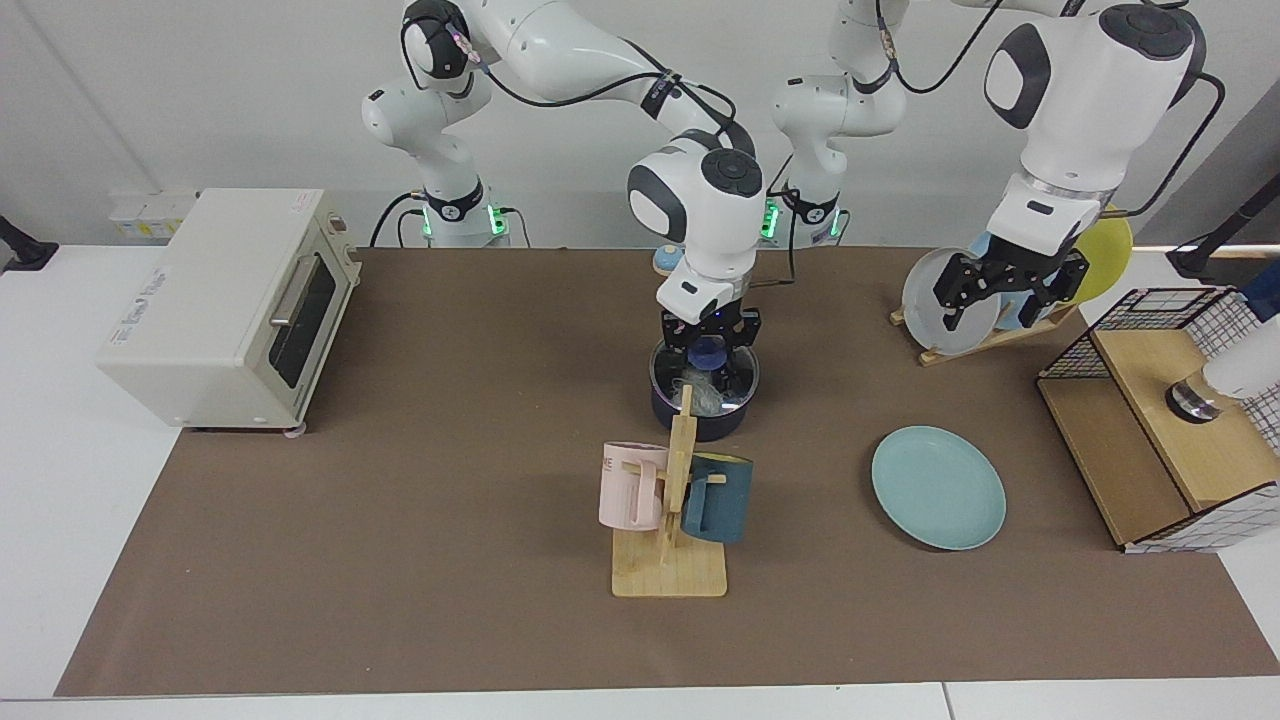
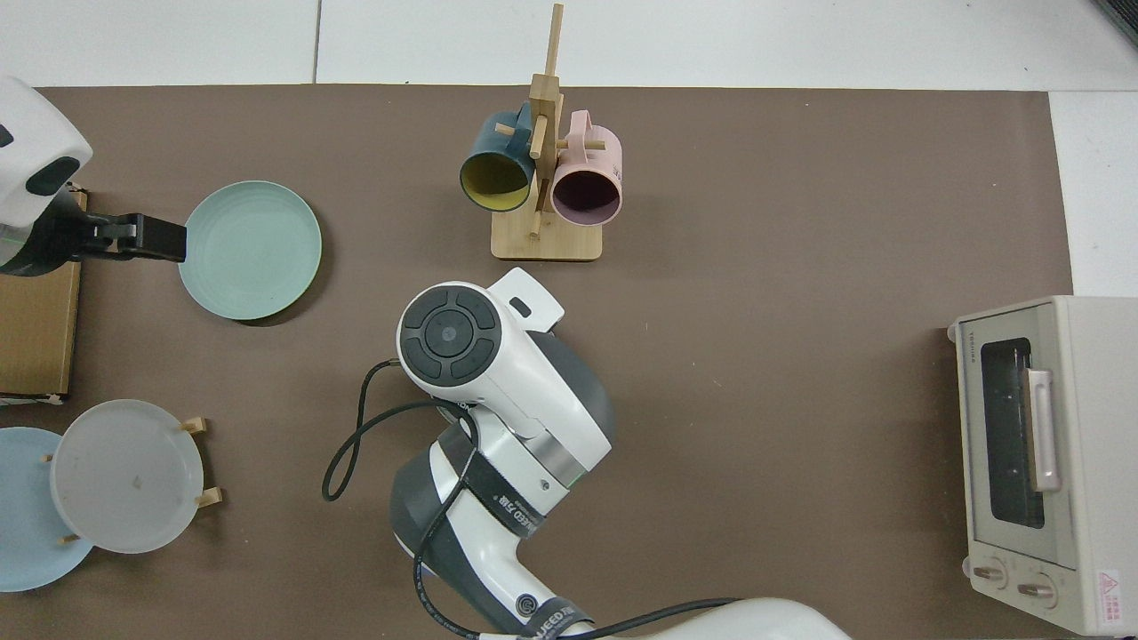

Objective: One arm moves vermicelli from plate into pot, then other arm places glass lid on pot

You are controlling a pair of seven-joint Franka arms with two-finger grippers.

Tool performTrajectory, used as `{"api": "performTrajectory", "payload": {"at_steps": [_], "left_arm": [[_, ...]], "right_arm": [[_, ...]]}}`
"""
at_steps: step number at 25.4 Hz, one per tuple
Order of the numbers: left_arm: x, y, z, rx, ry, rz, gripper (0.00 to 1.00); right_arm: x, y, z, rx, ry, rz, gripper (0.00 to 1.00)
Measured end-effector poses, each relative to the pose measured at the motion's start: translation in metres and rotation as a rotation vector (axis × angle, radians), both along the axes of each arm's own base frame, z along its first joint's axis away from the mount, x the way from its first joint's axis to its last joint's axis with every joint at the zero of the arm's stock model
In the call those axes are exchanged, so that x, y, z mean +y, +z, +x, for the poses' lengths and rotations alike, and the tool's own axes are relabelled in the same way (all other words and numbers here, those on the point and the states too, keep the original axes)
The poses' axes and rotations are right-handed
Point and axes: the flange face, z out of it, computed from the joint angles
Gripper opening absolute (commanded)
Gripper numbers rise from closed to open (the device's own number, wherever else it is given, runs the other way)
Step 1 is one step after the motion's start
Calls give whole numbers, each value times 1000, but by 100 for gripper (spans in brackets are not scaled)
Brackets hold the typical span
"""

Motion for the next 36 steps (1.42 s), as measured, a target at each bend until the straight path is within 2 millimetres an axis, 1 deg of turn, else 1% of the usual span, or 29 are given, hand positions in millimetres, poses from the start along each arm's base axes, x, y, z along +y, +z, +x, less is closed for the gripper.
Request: {"api": "performTrajectory", "payload": {"at_steps": [2, 5, 7, 8, 10, 11, 12, 17, 21, 24, 27, 29, 31, 33, 36], "left_arm": [[0, 0, 0, 0, 0, 0, 100], [0, 0, 0, 0, 0, 0, 100], [0, 0, 0, 0, 0, 0, 100], [0, 0, 0, 0, 0, 0, 100], [0, 0, 0, 0, 0, 0, 100], [0, 0, 0, 0, 0, 0, 100], [0, 0, 0, 0, 0, 0, 100], [0, 0, 0, 0, 0, 0, 100], [0, 0, 0, 0, 0, 0, 100], [0, 0, 0, 0, 0, 0, 100], [0, 0, 0, 0, 0, 0, 100], [0, 0, 0, 0, 0, 0, 100], [0, 0, 0, 0, 0, 0, 100], [0, 0, 0, 0, 0, 0, 100], [0, 0, 0, 0, 0, 0, 100]], "right_arm": [[0, 0, 0, 0, 0, 0, 25], [0, 0, -1, 0, 0, 0, 49], [0, 0, -1, 0, 0, -1, 78], [0, 0, -1, 0, 0, -1, 84], [0, 0, -1, 0, 1, -1, 89], [0, 1, -1, 0, 1, 0, 95], [0, 1, -1, -1, 1, 0, 98], [-1, 6, -1, -6, 1, 5, 99], [-4, 15, 0, -17, -4, 11, 99], [-11, 29, 3, -30, -15, 19, 99], [-27, 52, 8, -41, -37, 26, 99], [-50, 77, 16, -51, -71, 33, 99], [-82, 104, 25, -52, -116, 33, 99], [-114, 126, 32, -47, -157, 28, 99], [-161, 153, 37, -35, -193, 6, 99]]}}
